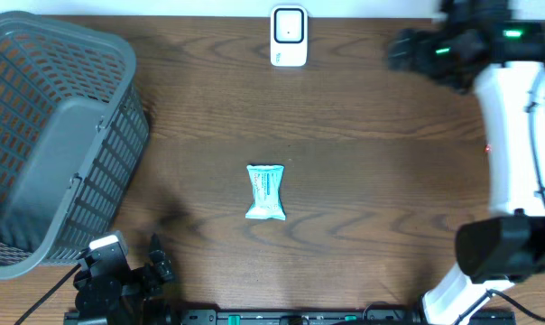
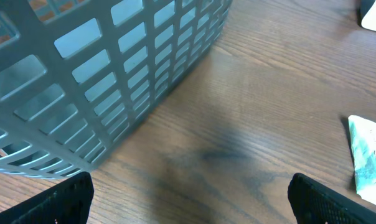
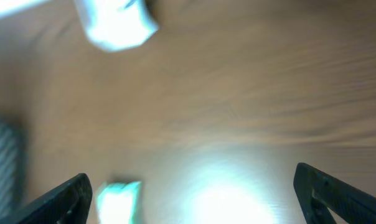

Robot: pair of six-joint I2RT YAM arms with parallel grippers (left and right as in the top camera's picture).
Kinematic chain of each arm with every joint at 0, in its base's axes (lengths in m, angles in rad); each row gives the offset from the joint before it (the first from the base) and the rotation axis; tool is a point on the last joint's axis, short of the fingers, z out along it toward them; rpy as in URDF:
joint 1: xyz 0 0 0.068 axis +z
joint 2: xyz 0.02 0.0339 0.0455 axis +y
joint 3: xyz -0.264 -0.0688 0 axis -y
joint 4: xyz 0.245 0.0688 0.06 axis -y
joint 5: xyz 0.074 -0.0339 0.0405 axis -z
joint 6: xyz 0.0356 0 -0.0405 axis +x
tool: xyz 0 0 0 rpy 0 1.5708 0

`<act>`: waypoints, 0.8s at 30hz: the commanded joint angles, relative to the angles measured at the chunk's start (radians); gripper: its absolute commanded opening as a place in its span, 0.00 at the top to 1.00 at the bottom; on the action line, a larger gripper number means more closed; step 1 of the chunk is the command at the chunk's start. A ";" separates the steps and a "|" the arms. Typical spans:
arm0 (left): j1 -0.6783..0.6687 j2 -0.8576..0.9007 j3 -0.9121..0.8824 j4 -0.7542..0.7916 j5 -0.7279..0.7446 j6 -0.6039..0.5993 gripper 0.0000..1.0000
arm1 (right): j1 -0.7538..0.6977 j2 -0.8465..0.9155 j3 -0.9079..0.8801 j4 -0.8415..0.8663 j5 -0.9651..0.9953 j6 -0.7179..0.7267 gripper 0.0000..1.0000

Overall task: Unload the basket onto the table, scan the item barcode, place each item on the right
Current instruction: 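Reach the right gripper to the teal wipes pack and grasp it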

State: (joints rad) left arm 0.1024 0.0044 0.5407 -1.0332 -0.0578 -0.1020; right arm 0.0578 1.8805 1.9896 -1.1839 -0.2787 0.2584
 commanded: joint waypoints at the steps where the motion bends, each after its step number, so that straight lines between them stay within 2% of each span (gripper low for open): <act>1: -0.004 0.000 -0.002 -0.001 -0.002 -0.005 0.00 | 0.150 0.054 -0.071 -0.005 -0.282 -0.002 0.01; 3: -0.004 0.000 -0.002 -0.001 -0.002 -0.005 0.00 | 0.249 0.071 -0.114 0.032 -0.303 -0.001 0.01; 5: -0.004 0.000 -0.002 -0.001 -0.002 -0.005 0.00 | 0.336 0.092 -0.145 0.050 -0.239 0.047 0.01; 10: -0.004 0.000 -0.002 -0.001 -0.002 -0.005 0.00 | 0.565 0.165 -0.153 -0.010 0.130 0.289 0.01; 13: -0.004 0.000 -0.002 -0.001 -0.002 -0.005 0.00 | 0.682 0.200 -0.153 -0.014 0.221 0.391 0.01; 17: -0.004 0.000 -0.002 -0.001 -0.002 -0.005 0.00 | 0.756 0.264 -0.153 -0.072 0.322 0.515 0.03; 24: -0.004 0.000 -0.002 -0.001 -0.002 -0.005 0.00 | 0.825 0.371 -0.153 -0.093 0.400 0.560 0.06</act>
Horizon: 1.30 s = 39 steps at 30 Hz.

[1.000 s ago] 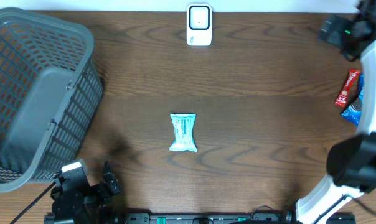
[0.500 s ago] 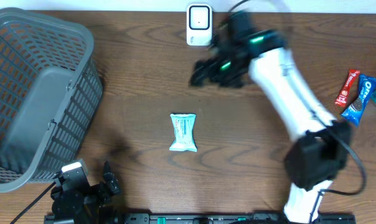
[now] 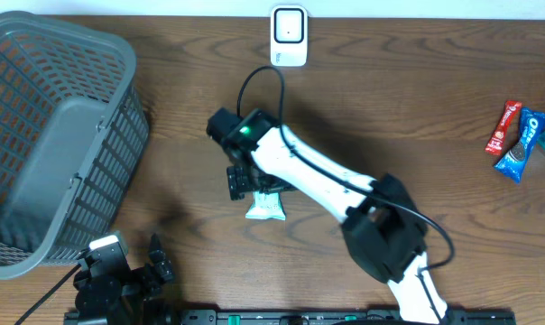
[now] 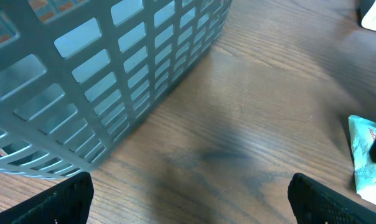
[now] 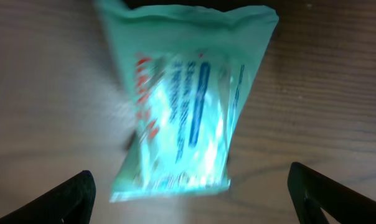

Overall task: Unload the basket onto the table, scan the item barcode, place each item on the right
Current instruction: 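Reach the right gripper to the teal wipes pack and grasp it, then lift the wipes pack and hold it in front of the scanner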

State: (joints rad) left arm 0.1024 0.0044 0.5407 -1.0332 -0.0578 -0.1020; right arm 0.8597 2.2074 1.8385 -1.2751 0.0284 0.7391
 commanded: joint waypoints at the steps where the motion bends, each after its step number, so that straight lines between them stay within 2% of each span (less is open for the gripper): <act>1: -0.004 0.000 -0.002 -0.001 -0.002 -0.005 0.00 | 0.027 0.053 -0.002 0.000 0.097 0.084 0.07; 5: -0.004 0.000 -0.002 -0.001 -0.002 -0.005 0.00 | 0.040 0.104 -0.002 0.005 0.175 0.139 0.12; 8: -0.004 0.000 -0.002 -0.001 -0.002 -0.005 0.00 | 0.054 0.138 -0.002 0.019 0.240 0.145 0.13; 10: -0.004 0.000 -0.002 -0.001 -0.002 -0.005 0.00 | 0.062 0.160 -0.002 0.016 0.269 0.155 0.18; 13: -0.004 0.000 -0.002 -0.001 -0.002 -0.005 0.00 | 0.072 0.184 -0.002 0.003 0.282 0.172 0.41; 14: -0.004 0.000 -0.002 -0.001 -0.002 -0.005 0.00 | 0.072 0.189 -0.002 -0.001 0.285 0.178 0.51; 15: -0.004 0.000 -0.002 -0.001 -0.002 -0.005 0.00 | 0.073 0.192 -0.002 -0.005 0.285 0.181 0.56; 18: -0.004 0.000 -0.002 -0.001 -0.002 -0.005 0.00 | 0.073 0.192 -0.002 -0.009 0.285 0.181 0.65; 19: -0.004 0.000 -0.002 -0.001 -0.002 -0.005 0.00 | 0.073 0.192 0.001 -0.023 0.300 0.181 0.73; 20: -0.004 0.000 -0.002 -0.001 -0.002 -0.005 0.00 | 0.073 0.192 0.002 -0.035 0.315 0.181 0.75; 22: -0.004 0.000 -0.002 -0.001 -0.002 -0.005 0.00 | 0.072 0.192 0.013 -0.084 0.352 0.181 0.85; 26: -0.004 0.000 -0.002 -0.001 -0.002 -0.005 0.00 | 0.066 0.192 0.078 -0.200 0.365 0.179 0.99; 27: -0.004 0.000 -0.002 -0.001 -0.002 -0.005 0.00 | 0.065 0.192 0.105 -0.234 0.360 0.165 0.99; 30: -0.004 0.000 -0.002 -0.001 -0.002 -0.005 0.00 | 0.057 0.192 0.217 -0.328 0.290 0.078 0.99; 32: -0.004 0.000 -0.002 -0.001 -0.002 -0.005 0.00 | 0.037 0.192 0.339 -0.370 0.096 -0.113 0.99; 35: -0.004 0.000 -0.002 -0.001 -0.002 -0.005 0.00 | 0.006 0.192 0.430 -0.391 -0.200 -0.372 0.99; 39: -0.004 0.000 -0.002 -0.001 -0.002 -0.005 0.00 | -0.060 0.192 0.469 -0.424 -0.653 -0.742 0.99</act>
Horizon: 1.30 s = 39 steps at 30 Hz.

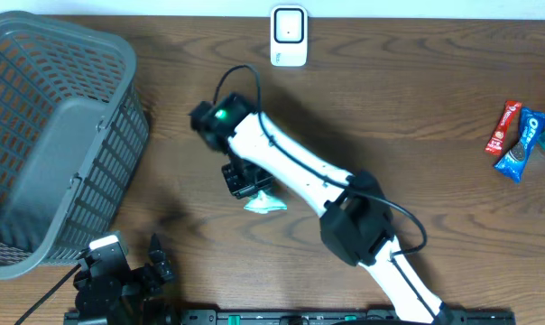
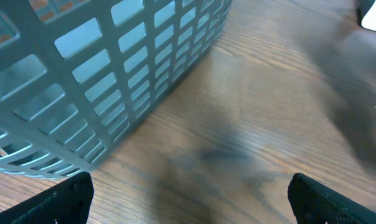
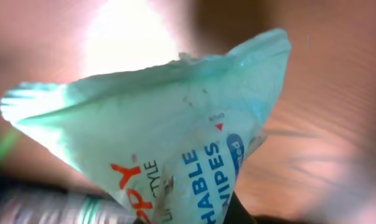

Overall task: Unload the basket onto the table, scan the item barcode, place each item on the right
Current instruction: 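Lift the wipes pack and hold it in front of the scanner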

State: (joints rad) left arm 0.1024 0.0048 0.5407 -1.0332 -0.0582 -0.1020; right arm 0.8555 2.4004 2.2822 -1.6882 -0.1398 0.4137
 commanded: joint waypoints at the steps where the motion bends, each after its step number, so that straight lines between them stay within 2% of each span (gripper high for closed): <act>1: -0.004 -0.001 -0.002 -0.001 -0.002 -0.005 0.00 | -0.068 -0.001 0.025 -0.011 -0.550 -0.462 0.98; 5: -0.004 -0.001 -0.002 -0.001 -0.002 -0.005 0.00 | -0.139 0.002 0.014 -0.011 -0.821 -0.669 0.99; 9: -0.004 -0.001 -0.002 -0.001 -0.002 -0.005 0.00 | -0.193 0.002 0.000 -0.010 -1.084 -0.778 0.99; 13: -0.004 -0.001 -0.002 -0.001 -0.002 -0.005 0.00 | -0.238 0.002 -0.017 -0.011 -1.288 -0.742 0.99; 16: -0.004 -0.001 -0.002 -0.001 -0.002 -0.005 0.00 | -0.253 0.002 -0.027 -0.011 -1.357 -0.550 0.99; 20: -0.004 -0.001 -0.002 -0.001 -0.002 -0.005 0.00 | -0.256 0.002 -0.028 -0.011 -1.365 -0.197 0.99; 25: -0.004 -0.001 -0.002 -0.001 -0.002 -0.005 0.00 | -0.253 0.002 -0.028 -0.011 -1.422 0.030 0.99; 34: -0.004 -0.001 -0.002 -0.001 -0.002 -0.005 0.00 | -0.262 0.002 -0.028 -0.010 -1.413 0.029 0.98; 37: -0.004 -0.001 -0.002 -0.001 -0.002 -0.005 0.00 | -0.262 0.002 -0.028 0.051 -1.238 0.014 0.98; 39: -0.004 -0.001 -0.002 -0.001 -0.002 -0.005 0.00 | -0.260 0.002 -0.028 0.163 -1.017 0.027 0.99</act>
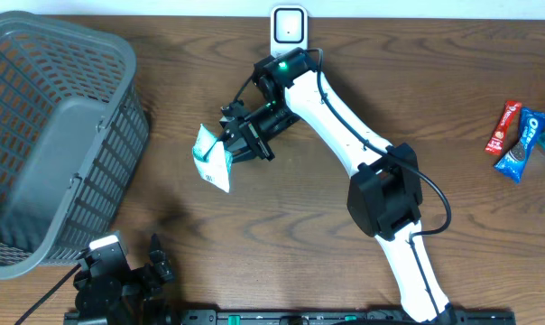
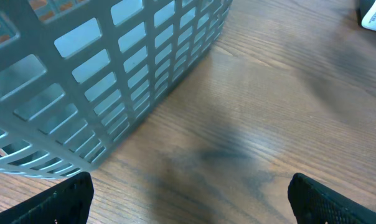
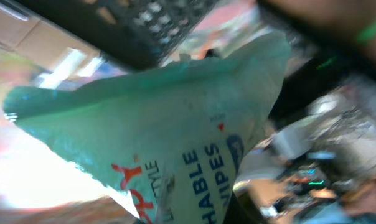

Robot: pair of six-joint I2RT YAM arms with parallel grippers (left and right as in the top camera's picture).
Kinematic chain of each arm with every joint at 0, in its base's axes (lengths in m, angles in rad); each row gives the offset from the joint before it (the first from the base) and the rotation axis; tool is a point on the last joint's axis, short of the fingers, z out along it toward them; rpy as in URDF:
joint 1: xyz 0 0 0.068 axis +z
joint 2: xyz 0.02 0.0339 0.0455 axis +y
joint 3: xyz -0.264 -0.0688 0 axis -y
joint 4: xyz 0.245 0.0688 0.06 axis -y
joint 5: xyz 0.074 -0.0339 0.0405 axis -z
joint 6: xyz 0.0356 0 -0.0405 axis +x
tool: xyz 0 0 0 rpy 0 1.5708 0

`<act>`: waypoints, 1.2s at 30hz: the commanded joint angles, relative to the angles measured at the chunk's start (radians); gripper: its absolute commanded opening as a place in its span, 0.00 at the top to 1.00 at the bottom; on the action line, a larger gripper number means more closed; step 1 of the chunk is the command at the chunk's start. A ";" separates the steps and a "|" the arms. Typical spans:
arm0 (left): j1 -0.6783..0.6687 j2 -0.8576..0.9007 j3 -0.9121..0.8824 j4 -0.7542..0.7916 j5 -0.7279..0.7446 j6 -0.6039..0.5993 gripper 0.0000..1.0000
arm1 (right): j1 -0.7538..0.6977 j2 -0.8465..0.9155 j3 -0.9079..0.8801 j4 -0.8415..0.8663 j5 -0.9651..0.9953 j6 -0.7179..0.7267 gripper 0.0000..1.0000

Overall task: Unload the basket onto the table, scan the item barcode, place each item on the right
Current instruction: 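Lift the wipes pack and hold it in front of the scanner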

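The item is a pale green wipes pack [image 1: 212, 156], held up off the table left of centre; it fills the right wrist view [image 3: 169, 130]. My right gripper [image 1: 239, 142] is shut on it, its fingers hidden behind the pack in the wrist view. The white barcode scanner [image 1: 289, 36] stands at the table's far edge, up and right of the pack. My left gripper [image 2: 188, 199] rests at the near left corner [image 1: 133, 271], open with nothing between its fingertips [image 2: 57, 199].
A grey plastic basket [image 1: 47, 135] lies tipped at the left, close to the left arm [image 2: 113, 68]. Several snack packets [image 1: 516, 140] lie at the right edge. The brown wooden table [image 1: 390, 108] carries everything.
My right gripper has lifted the wipes pack off the table and carried it up and to the left. The arm now reaches from near the scanner. The left arm is unchanged.
First the pack lay flat mid-table with my right arm away at the far right. Then the right gripper stood open over the pack. Then it was shut on the pack at the table. Now the pack hangs in the air left of centre.
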State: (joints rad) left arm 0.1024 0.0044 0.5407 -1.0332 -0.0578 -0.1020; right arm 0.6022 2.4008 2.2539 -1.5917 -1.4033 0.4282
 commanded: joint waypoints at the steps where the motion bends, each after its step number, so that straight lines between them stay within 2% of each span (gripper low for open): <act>1: -0.004 0.000 -0.002 -0.001 -0.002 -0.005 0.00 | -0.003 0.001 0.000 0.107 0.371 0.014 0.98; 2: -0.004 0.000 -0.002 -0.001 -0.002 -0.005 0.00 | 0.003 0.001 0.001 0.126 0.519 0.050 0.99; 9: -0.004 0.000 -0.002 -0.001 -0.002 -0.005 0.00 | 0.019 0.000 0.004 0.233 1.118 0.087 0.98; 13: -0.004 0.000 -0.002 -0.001 -0.002 -0.005 0.00 | 0.007 0.000 0.026 0.361 1.141 -0.061 0.98; 18: -0.004 0.000 -0.002 -0.001 -0.002 -0.005 0.00 | -0.041 0.000 0.068 0.610 1.182 -0.134 0.99; 28: -0.004 0.000 -0.002 -0.001 -0.002 -0.005 0.00 | -0.163 0.024 0.068 0.996 1.347 -0.094 0.99; 36: -0.004 0.000 -0.002 -0.001 -0.002 -0.005 0.00 | -0.212 0.127 0.068 1.363 1.397 -0.077 0.99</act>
State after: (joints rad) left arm 0.1024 0.0048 0.5407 -1.0328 -0.0582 -0.1020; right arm 0.3882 2.4699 2.3020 -0.2882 -0.0475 0.3382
